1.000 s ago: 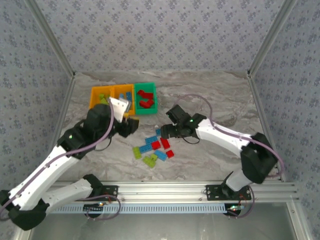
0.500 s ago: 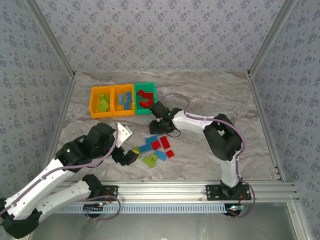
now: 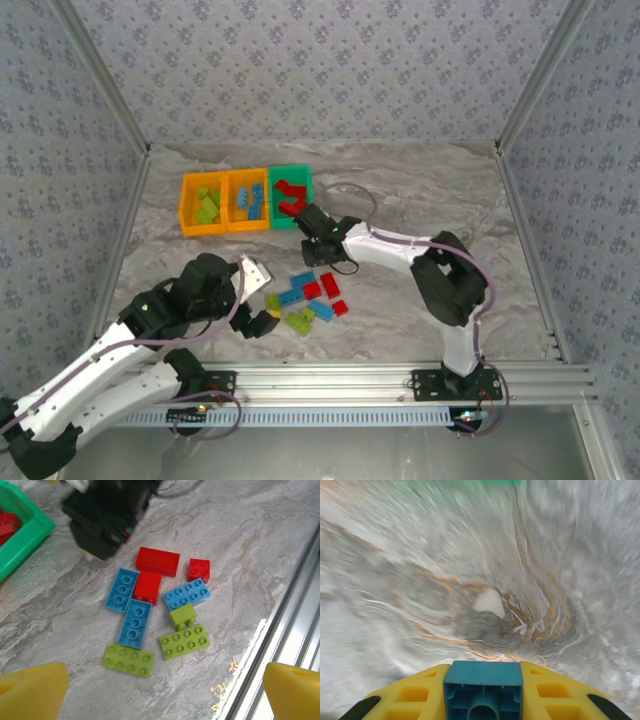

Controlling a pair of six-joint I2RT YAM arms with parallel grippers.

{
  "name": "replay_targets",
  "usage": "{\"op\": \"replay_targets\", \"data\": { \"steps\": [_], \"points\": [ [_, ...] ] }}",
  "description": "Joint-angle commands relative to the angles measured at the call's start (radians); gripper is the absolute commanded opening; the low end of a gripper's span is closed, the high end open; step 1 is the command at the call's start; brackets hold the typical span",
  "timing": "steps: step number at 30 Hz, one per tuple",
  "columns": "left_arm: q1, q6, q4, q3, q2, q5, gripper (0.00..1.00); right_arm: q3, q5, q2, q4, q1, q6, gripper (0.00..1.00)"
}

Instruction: Sort the legos into containers by color

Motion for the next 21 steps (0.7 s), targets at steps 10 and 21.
{"op": "replay_targets", "data": {
  "steps": [10, 21],
  "points": [
    [0.034, -0.151, 0.14, -0.038, -0.167, -0.233, 0.99, 0.38, -0.091, 0.13, 0.271, 0.01, -0.329, 0.28],
    [0.245, -0.267, 0.115, 0.005, -0.169, -0.29, 0.99, 1.106, -0.108, 0.7, 0.087, -0.023, -0.456, 0.35]
  ]
}}
